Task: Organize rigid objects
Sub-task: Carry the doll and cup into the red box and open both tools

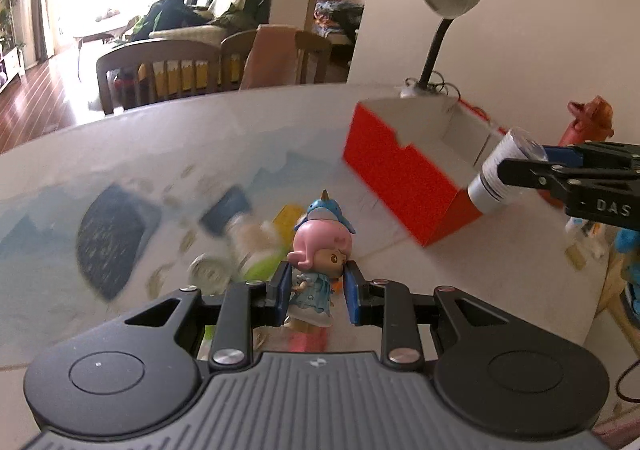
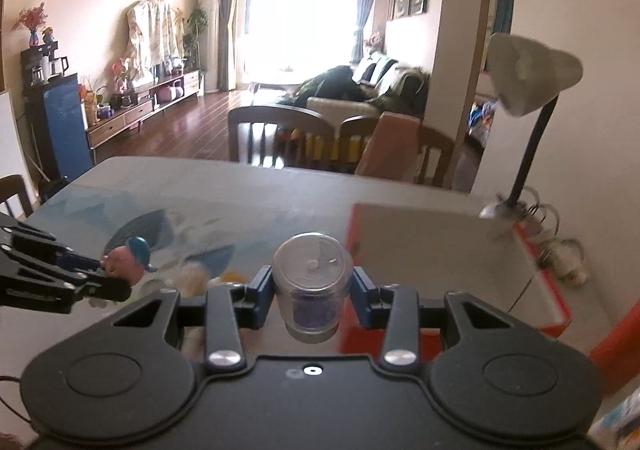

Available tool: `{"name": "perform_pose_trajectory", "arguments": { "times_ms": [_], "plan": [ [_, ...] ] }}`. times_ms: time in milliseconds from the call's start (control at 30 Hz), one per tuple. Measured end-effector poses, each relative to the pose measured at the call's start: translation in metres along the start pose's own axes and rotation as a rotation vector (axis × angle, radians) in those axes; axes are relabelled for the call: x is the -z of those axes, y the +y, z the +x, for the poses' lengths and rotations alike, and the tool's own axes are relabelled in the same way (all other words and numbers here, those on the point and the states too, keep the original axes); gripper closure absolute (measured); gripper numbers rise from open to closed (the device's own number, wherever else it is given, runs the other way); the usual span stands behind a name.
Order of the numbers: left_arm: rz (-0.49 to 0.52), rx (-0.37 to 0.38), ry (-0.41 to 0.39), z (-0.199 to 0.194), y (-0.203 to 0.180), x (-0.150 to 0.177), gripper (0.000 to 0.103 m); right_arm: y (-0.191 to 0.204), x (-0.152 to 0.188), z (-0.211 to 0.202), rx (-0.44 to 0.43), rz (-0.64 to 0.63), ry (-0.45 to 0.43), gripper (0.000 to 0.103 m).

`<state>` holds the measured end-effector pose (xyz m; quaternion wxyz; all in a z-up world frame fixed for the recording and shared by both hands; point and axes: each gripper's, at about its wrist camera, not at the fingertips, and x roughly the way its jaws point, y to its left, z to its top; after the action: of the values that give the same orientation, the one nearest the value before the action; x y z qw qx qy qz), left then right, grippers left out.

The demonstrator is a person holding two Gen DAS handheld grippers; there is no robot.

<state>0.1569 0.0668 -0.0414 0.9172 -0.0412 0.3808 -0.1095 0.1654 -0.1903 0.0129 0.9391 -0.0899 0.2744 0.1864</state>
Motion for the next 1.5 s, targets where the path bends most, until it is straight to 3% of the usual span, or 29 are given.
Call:
{"name": "perform_pose_trajectory", "arguments": {
  "times_ms": [333,733,1033,1500],
  "plan": [
    [0.012,0.021,0.012,0.058,-0.076,-0.077,0.076,-0.1,-0.005,0.05,0.031,0.025,0.012,0.063],
    [0.019,0.062,0.138,0.183,-0.156,-0.142,0.076,-0.162,0.018,0.102,0.038,0.04,0.119,0.063],
    [0.007,0.076,0.291,0.284,-0.181,-0.157,0.076,-0.178,0.04,0.128,0.04,0.022,0.208,0.063],
    [-0.038,0.066,0.422,0.338,-0.187,-0.154,0.076,-0.2,0.056,0.156,0.009,0.047,0.299,0.063]
  ]
}}
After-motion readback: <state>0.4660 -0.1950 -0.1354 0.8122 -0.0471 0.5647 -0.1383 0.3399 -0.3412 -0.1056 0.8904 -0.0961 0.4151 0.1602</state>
